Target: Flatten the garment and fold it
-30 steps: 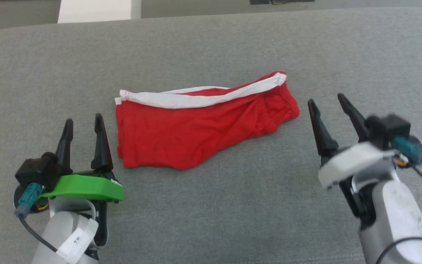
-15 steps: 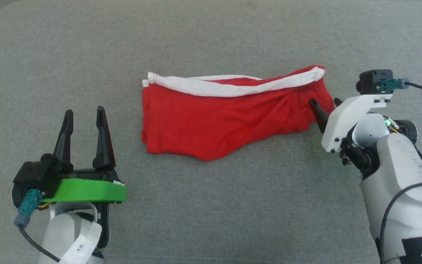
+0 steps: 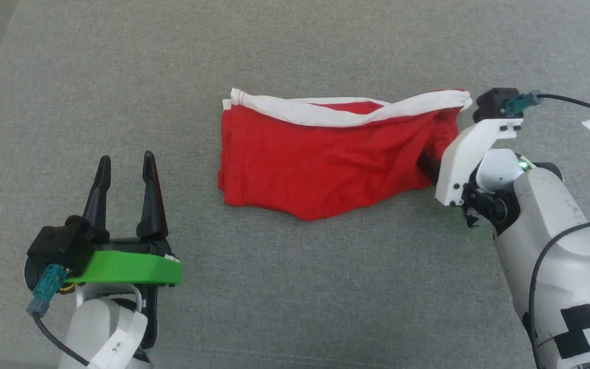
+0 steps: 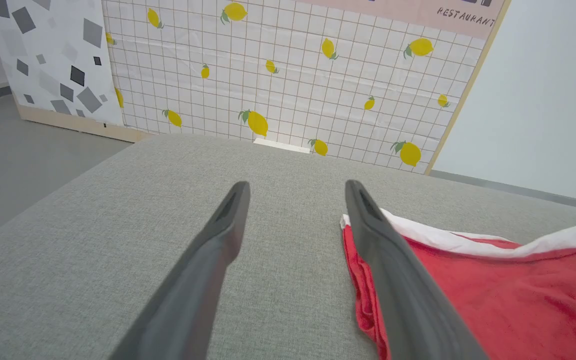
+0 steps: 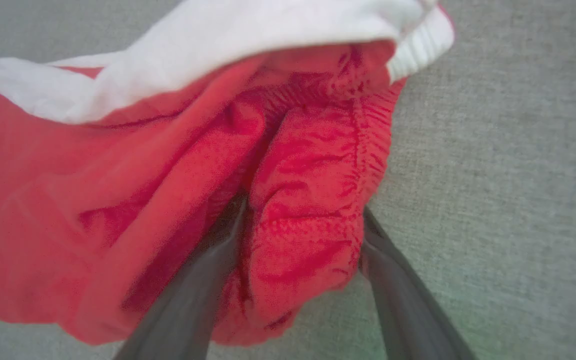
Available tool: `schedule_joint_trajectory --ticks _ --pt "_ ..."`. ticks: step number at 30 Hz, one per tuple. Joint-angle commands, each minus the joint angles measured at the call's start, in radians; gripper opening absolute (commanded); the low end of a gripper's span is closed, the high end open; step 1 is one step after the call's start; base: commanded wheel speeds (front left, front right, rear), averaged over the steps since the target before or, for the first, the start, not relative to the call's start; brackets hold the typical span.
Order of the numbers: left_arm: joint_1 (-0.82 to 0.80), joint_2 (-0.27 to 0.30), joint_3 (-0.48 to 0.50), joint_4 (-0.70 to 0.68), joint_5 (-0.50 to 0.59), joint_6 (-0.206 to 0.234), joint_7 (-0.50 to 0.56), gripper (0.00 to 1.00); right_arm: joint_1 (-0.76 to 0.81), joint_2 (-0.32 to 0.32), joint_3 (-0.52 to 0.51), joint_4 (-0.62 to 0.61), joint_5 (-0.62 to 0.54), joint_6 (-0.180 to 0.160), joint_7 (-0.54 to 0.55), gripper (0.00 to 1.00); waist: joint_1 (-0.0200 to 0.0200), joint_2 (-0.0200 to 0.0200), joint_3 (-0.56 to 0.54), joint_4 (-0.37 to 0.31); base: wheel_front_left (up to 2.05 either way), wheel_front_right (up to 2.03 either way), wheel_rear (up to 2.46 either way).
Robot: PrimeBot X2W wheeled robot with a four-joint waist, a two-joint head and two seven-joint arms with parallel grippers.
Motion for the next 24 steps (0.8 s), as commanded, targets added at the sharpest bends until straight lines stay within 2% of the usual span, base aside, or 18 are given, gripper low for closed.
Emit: schedule_joint_trajectory --ticks 1,2,3,4,5,6,13,17,24 --pt "0.005 -0.004 -0.001 0.001 -0.010 -0.002 -0.004 1.00 0.015 0.017 0.034 0.026 0.020 -0.001 0.026 1.00 0.0000 0.0000 -0.001 0.001 0.00 0.00 0.00" --pt "0.006 -0.004 0.000 0.001 -0.011 -0.002 -0.004 1.00 0.017 0.017 0.053 0.029 0.030 -0.001 0.036 1.00 0.0000 0.0000 -0.002 0.001 0.00 0.00 0.00" --pt "0.006 -0.004 0.000 0.001 -0.011 -0.002 -0.004 1.00 0.019 0.017 0.066 0.033 0.034 -0.001 0.046 0.93 0.0000 0.0000 -0.003 0.001 0.00 0.00 0.00" --pt "0.007 -0.004 0.000 0.001 -0.011 -0.001 -0.004 1.00 0.021 0.017 0.077 0.035 0.035 -0.001 0.053 0.48 0.0000 0.0000 -0.004 0.001 0.00 0.00 0.00" --pt "0.007 -0.004 -0.001 0.000 -0.012 0.000 -0.004 1.00 0.021 0.017 0.080 0.036 0.031 -0.001 0.053 0.29 0.0000 0.0000 -0.005 0.001 0.00 0.00 0.00" --pt "0.007 -0.004 -0.001 0.000 -0.012 0.000 -0.004 1.00 0.021 0.017 0.080 0.036 0.023 -0.001 0.046 0.00 0.0000 0.0000 -0.006 0.000 0.00 0.00 0.00" --pt "0.018 -0.004 0.004 0.006 -0.009 0.004 -0.005 1.00 0.035 0.017 0.042 0.018 -0.022 -0.001 -0.002 0.00 0.0000 0.0000 -0.027 -0.015 0.00 0.00 0.00" --pt "0.032 -0.004 0.006 0.011 -0.007 0.006 -0.005 1.00 0.052 0.012 -0.024 -0.010 -0.087 -0.001 -0.026 0.00 0.0000 0.0000 -0.048 -0.030 0.00 0.00 0.00" --pt "0.051 -0.004 0.006 0.015 -0.002 0.005 -0.005 1.00 0.108 -0.059 -0.170 -0.106 -0.233 -0.001 -0.036 0.00 0.0000 0.0000 -0.080 -0.047 0.00 0.00 0.00"
